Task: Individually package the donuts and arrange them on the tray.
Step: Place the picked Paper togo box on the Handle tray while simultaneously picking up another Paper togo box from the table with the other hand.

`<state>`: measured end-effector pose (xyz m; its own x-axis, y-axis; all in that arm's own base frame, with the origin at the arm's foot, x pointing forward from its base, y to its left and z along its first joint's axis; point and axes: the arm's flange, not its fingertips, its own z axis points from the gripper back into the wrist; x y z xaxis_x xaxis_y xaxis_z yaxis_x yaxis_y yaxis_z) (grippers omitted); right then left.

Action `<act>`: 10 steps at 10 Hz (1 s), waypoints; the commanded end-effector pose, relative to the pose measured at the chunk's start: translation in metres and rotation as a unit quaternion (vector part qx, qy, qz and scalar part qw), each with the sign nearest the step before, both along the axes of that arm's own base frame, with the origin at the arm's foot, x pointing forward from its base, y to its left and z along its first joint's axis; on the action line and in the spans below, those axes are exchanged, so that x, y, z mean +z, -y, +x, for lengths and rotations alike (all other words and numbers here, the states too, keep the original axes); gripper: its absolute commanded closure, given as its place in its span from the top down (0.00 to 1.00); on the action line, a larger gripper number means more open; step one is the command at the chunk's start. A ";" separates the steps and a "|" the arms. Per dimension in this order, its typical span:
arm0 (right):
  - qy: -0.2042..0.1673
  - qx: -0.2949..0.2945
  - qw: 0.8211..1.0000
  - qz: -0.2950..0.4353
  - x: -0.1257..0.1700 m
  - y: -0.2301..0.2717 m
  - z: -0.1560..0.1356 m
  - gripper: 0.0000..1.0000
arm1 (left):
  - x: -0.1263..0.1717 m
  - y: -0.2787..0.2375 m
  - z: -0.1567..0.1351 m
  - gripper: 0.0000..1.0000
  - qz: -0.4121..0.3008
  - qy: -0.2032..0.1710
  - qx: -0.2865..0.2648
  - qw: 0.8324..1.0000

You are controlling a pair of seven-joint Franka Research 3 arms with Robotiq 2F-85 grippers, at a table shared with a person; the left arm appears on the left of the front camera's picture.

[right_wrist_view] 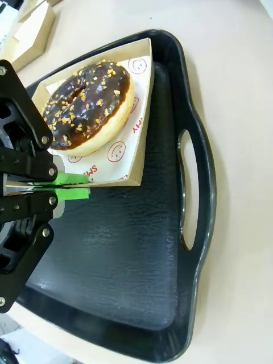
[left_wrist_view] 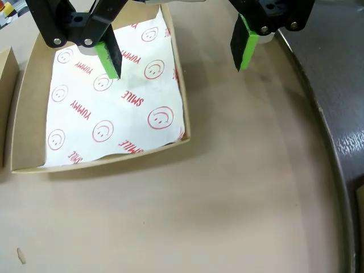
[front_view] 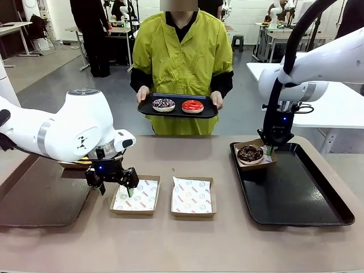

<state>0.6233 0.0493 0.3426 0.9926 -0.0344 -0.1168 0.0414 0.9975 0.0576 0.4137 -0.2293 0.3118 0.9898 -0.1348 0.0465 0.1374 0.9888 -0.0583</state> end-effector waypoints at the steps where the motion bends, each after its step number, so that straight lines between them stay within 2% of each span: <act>1: -0.001 0.010 1.000 0.018 0.002 0.001 0.008 0.62 | 0.006 0.003 0.004 0.43 -0.002 0.016 0.004 1.000; 2: -0.001 0.010 1.000 0.021 0.002 0.002 0.008 1.00 | 0.007 0.002 0.005 0.42 -0.002 0.016 0.005 1.000; 3: -0.002 0.009 1.000 0.024 0.002 0.003 0.010 1.00 | 0.007 0.003 0.006 0.00 0.001 0.017 0.006 1.000; 4: -0.004 0.011 1.000 0.026 0.002 0.004 0.010 1.00 | 0.006 0.002 0.007 0.00 0.005 0.016 0.009 1.000; 5: -0.004 0.012 1.000 0.028 0.002 0.004 0.009 0.86 | 0.007 0.002 0.007 0.00 0.006 0.016 0.009 1.000; 6: -0.003 0.012 0.999 0.030 0.004 0.005 0.008 0.96 | 0.008 0.002 0.008 0.14 0.006 0.014 0.010 1.000; 7: -0.002 0.011 0.999 0.031 0.005 0.005 0.008 1.00 | 0.008 0.001 0.009 0.05 0.006 0.011 0.012 1.000; 8: -0.002 0.011 0.999 0.033 0.004 0.005 0.007 1.00 | 0.007 0.001 0.009 0.00 0.007 0.008 0.012 1.000; 10: -0.002 0.009 0.999 0.036 0.005 0.006 0.006 1.00 | 0.008 0.000 0.009 0.00 0.008 0.007 0.011 1.000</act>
<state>0.6285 0.0458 0.3450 0.9932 -0.0221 -0.1144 0.0325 0.9954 0.0898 0.4211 -0.2269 0.3188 0.9908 -0.1215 0.0602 0.1253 0.9900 -0.0643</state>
